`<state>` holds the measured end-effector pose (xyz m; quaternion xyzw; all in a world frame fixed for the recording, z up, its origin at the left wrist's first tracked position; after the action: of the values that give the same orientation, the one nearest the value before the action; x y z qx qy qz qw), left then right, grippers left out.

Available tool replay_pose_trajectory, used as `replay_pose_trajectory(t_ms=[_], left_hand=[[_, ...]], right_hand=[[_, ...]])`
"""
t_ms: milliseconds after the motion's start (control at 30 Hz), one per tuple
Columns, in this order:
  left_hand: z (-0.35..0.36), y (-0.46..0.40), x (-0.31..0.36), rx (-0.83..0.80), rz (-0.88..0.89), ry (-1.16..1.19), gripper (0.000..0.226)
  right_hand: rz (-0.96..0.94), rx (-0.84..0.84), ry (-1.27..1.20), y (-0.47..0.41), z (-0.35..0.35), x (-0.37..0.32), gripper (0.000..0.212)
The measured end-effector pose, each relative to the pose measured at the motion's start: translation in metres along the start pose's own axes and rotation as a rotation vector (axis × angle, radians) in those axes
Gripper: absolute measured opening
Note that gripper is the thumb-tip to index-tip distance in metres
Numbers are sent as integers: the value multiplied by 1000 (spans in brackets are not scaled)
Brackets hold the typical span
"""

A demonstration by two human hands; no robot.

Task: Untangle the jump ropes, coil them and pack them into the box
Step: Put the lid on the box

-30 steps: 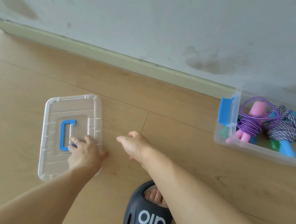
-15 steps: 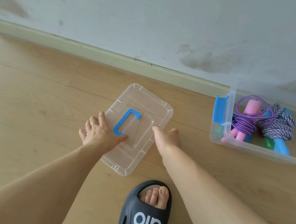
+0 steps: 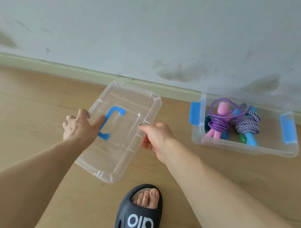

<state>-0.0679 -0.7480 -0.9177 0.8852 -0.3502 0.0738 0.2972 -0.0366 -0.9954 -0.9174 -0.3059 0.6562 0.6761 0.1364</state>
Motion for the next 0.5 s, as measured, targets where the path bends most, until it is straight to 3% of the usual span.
replay_pose_trajectory(t_ms=[167,333,400,500], left_hand=[[-66,35,83,112,348,-23,45],[-91,92,195,21,733,-212,50],[-84,112,234,0,786,-285,59],[-55,137,275,-67,713,-288,77]], right_hand=[[-192,71,-2,59,-43,-48,35],[-236,235,-268,95,-130,-48,19],[-208,297,-369,105,-166,-33,17],[-163,335,-569,113,-211,-7,20]])
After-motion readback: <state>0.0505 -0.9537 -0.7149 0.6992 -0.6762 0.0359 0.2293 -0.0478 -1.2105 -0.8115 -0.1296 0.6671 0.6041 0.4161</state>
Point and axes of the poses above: each hand's wrist, its own y-axis away from the middle knuckle, its own z-axis out of the palm, x = y × z, the point moved 7 cm from there along -y, towards the middle knuckle, and after that the axes turned 3 degrees about -x, right-handed, at the moved point
